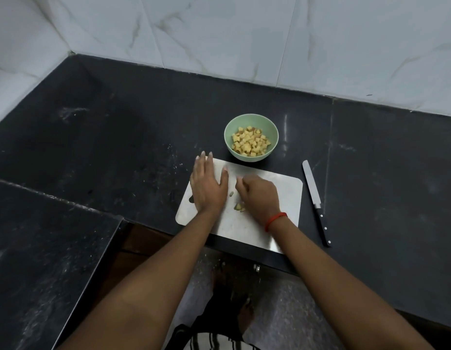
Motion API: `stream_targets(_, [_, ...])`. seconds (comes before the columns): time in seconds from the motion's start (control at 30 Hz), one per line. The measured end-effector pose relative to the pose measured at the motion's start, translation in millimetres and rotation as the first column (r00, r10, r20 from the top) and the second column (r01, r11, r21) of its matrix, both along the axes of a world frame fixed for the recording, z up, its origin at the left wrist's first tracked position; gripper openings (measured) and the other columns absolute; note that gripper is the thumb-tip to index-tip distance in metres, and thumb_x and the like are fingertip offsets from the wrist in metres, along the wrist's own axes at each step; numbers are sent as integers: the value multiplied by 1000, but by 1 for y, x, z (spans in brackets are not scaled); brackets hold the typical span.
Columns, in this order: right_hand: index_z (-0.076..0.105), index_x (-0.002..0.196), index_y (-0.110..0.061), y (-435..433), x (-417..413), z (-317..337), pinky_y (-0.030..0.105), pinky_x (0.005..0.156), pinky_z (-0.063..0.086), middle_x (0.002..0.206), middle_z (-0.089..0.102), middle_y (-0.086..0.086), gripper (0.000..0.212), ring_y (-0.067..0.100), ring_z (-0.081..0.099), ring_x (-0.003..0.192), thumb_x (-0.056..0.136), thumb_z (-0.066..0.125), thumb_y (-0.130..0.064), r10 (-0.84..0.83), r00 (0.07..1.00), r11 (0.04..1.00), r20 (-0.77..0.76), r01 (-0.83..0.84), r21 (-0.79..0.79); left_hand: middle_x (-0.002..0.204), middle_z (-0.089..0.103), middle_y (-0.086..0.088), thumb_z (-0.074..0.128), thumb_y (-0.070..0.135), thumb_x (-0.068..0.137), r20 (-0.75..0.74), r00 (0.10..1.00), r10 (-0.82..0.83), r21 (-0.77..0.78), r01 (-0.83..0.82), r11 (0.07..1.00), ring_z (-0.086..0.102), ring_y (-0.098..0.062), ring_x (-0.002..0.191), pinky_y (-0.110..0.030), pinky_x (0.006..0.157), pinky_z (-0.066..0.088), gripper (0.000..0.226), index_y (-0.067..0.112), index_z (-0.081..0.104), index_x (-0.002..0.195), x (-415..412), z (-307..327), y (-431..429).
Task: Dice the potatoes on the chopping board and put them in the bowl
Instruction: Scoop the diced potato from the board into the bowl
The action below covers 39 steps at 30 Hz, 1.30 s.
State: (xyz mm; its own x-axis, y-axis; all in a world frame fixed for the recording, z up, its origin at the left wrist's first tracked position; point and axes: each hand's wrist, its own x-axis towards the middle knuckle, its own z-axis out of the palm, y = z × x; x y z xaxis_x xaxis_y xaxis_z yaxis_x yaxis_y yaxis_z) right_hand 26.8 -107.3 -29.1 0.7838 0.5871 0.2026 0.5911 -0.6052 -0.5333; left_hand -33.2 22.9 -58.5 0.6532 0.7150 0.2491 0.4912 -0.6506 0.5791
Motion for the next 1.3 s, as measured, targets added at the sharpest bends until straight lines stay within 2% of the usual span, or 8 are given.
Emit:
stream_targets(0.2, [33, 54, -32, 6, 8, 35, 19, 48, 25, 47, 36, -11, 53, 9, 38, 46, 101, 56, -24, -166, 966, 903, -198, 230, 363, 169, 17, -8, 31, 59, 104, -313, 944, -108, 99, 145, 984, 11, -25, 156, -43, 126, 13, 71, 16, 29, 159, 6, -5, -3])
stream_targets(0.43, [43, 59, -18, 35, 48, 66, 24, 48, 27, 52, 41, -7, 45, 12, 42, 48, 102, 48, -30, -170, 979, 931, -113, 197, 306, 169, 20, -3, 32, 63, 102, -310, 945, -107, 56, 131, 990, 12, -20, 156, -42, 126, 13, 70, 20, 32, 158, 5, -3, 1])
stream_targets(0.63, [60, 71, -9, 63, 107, 79, 37, 65, 43, 66, 58, 6, 51, 23, 54, 64, 106, 36, -38, -50, 988, 994, -145, 35, -106, 169, 20, 1, 33, 62, 103, -267, 957, -117, 0, 122, 993, 10, -17, 156, -42, 126, 13, 66, 23, 36, 157, 4, -2, 3])
stream_targets(0.73, [65, 75, -11, 55, 115, 81, 37, 81, 43, 76, 67, 3, 44, 21, 61, 74, 104, 39, -32, -121, 977, 992, -173, 126, 16, 168, 21, 2, 31, 58, 106, -247, 962, -113, -5, 115, 993, 9, -16, 156, -41, 126, 14, 62, 23, 38, 156, 4, -3, 4])
stream_targets(0.83, [74, 82, -11, 40, 120, 83, 26, 78, 43, 80, 72, -2, 43, 13, 64, 74, 104, 43, -32, -126, 966, 960, -225, 176, 219, 167, 24, 2, 35, 53, 107, -218, 969, -114, -29, 110, 994, 12, -16, 156, -40, 125, 15, 56, 23, 42, 154, 3, -3, 4])
stream_targets(1.0, [75, 94, -8, 33, 117, 80, 23, 70, 41, 88, 71, 4, 28, 18, 63, 82, 101, 56, -28, -29, 980, 996, -199, 46, 81, 165, 31, 0, 41, 50, 106, -222, 963, -154, -63, 144, 988, 21, -21, 154, -45, 122, 25, 54, 23, 46, 152, 4, 1, 12])
stream_targets(1.17, [75, 110, -13, 28, 112, 76, 35, 101, 49, 118, 69, 8, 21, 22, 62, 110, 93, 64, -11, -93, 976, 989, -196, 114, 98, 165, 30, -1, 32, 56, 106, -350, 915, -201, 86, 245, 966, 24, -24, 152, -46, 114, 33, 58, 25, 41, 155, -5, 2, 23])
stream_targets(1.3, [73, 113, -14, -1, 75, 79, 31, 93, 52, 113, 66, 3, 27, 13, 60, 98, 87, 72, -9, -85, 980, 972, -179, 122, 203, 166, 29, 0, 31, 55, 107, -346, 919, -189, 91, 233, 968, 23, -23, 152, -46, 114, 32, 57, 25, 41, 154, -7, 2, 20])
